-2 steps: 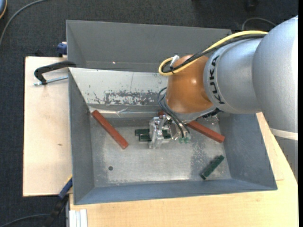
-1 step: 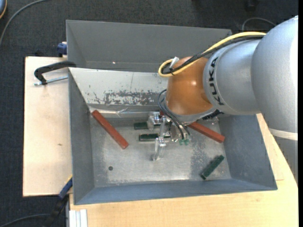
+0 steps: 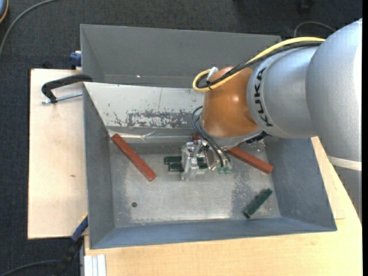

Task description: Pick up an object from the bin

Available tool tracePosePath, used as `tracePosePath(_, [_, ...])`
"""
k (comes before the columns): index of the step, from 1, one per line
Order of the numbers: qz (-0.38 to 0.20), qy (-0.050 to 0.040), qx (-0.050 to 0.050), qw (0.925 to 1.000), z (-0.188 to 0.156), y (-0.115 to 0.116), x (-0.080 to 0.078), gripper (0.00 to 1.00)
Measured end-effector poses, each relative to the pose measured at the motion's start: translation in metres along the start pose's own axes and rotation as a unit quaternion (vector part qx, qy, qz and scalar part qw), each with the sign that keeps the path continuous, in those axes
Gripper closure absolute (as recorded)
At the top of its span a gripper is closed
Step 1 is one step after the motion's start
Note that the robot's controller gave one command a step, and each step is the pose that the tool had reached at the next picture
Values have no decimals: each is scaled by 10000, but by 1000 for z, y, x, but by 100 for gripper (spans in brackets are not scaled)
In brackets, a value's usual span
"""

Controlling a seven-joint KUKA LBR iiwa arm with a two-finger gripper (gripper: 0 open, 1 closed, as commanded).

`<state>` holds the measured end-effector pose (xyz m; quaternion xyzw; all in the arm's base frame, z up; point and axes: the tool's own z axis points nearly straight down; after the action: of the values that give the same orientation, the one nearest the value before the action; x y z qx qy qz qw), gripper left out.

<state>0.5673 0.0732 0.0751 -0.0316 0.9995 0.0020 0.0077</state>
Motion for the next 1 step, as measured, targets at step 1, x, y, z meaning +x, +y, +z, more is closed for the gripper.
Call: tracePosePath(1, [-3, 55, 4, 10000, 4, 0, 3, 0])
